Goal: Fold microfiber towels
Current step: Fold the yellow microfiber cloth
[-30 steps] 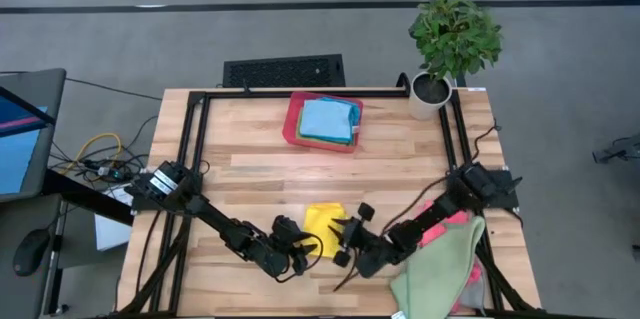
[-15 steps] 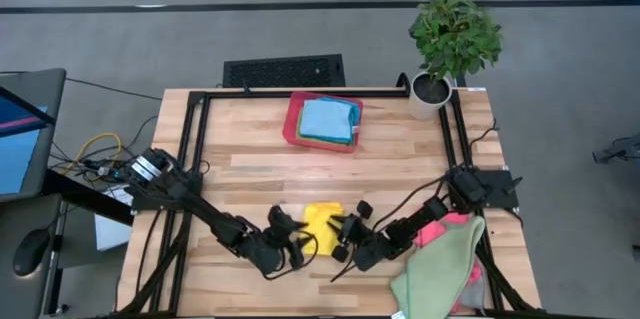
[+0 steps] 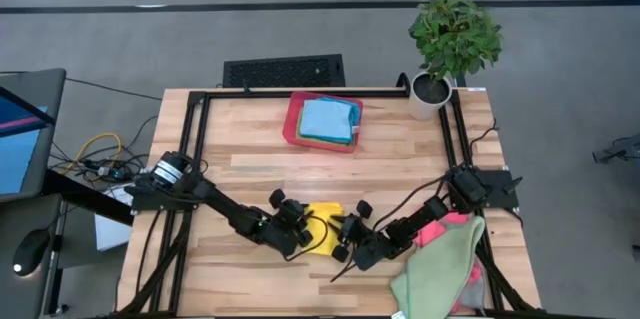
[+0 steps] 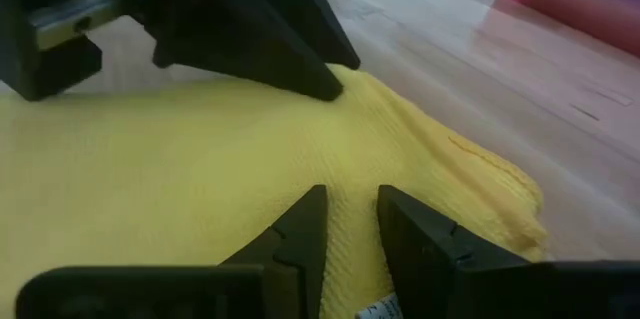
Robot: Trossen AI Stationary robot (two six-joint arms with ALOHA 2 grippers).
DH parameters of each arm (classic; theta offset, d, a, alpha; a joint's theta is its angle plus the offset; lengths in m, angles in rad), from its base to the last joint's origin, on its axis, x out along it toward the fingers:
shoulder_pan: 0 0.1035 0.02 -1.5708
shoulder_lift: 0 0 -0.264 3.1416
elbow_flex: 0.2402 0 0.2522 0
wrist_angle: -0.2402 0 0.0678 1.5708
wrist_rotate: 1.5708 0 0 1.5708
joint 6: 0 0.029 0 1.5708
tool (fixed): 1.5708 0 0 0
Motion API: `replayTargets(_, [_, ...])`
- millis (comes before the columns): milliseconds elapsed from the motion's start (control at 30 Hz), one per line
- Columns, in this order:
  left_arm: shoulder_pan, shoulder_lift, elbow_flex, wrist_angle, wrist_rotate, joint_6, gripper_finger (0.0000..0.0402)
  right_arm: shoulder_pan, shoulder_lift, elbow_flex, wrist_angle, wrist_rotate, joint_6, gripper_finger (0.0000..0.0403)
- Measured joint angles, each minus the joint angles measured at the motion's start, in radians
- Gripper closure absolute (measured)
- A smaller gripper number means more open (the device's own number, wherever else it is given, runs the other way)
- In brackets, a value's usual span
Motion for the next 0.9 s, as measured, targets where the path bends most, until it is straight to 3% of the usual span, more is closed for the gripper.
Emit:
replayTargets(200, [0.000,0.005,0.003,-0.062,0.009,-0.069,0.0322,0.009,-0.012,0.000,-0.013,0.003,-0.008,0.0282])
replayTargets(333, [-0.006,0.005,0.000,-0.026,0.018,-0.043,0.0334,0.040,-0.077,-0.006,-0.012,0.038,-0.120,0.0282])
replayTargets(433, [-0.006,0.005,0.000,-0.025,0.023,-0.049,0.0339,0.064,-0.127,0.003,0.095,0.054,-0.203,0.0282])
replayTargets(567, [-0.007,0.005,0.000,-0.023,0.025,-0.058,0.0340,0.078,-0.080,0.003,0.262,0.006,-0.265,0.0282])
replayTargets(900, [-0.010,-0.005,-0.001,-0.024,0.047,-0.075,0.0341,0.113,0.073,0.011,0.284,-0.004,-0.056,0.0282])
